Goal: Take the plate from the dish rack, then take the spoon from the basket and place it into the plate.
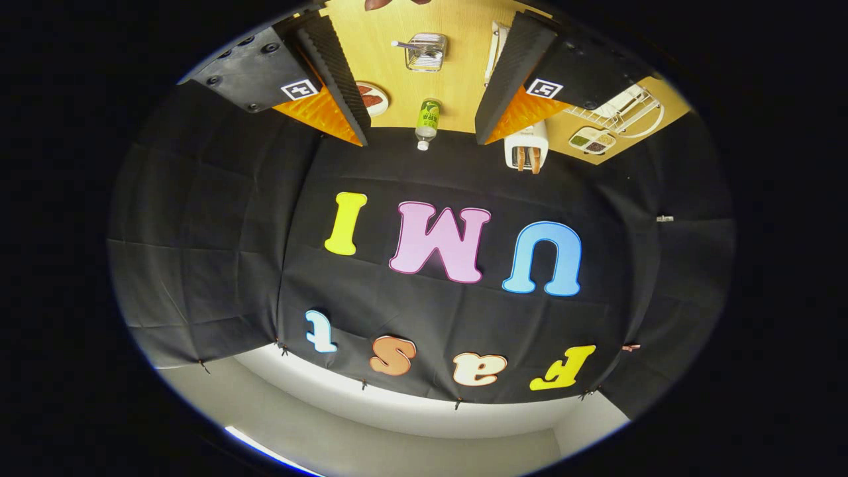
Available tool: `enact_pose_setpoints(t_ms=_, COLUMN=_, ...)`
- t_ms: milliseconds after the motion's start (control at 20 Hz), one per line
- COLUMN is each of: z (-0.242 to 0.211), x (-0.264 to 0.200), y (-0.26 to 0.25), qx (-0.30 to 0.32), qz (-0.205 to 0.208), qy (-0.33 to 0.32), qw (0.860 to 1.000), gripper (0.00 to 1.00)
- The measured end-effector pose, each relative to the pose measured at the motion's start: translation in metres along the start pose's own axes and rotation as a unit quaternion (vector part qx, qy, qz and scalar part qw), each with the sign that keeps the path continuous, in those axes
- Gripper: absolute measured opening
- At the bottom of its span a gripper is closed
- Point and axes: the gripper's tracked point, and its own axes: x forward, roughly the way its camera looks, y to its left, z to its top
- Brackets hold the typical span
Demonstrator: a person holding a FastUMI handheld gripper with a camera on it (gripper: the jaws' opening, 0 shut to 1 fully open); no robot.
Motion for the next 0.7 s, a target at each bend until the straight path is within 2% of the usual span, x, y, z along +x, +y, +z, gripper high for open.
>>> enact_pose_setpoints(t_ms=300, z=-0.001, x=0.005, y=0.009, qx=0.008, qz=0.003, qy=0.008, qw=1.0, gripper=0.97)
enact_pose_setpoints(t_ms=500, z=-0.009, x=0.016, y=0.033, qx=0.013, qz=0.03, qy=0.028, qw=0.999, gripper=0.97)
enact_pose_setpoints(t_ms=700, z=-0.028, x=0.032, y=0.065, qx=0.02, qz=0.065, qy=0.082, qw=0.994, gripper=0.97)
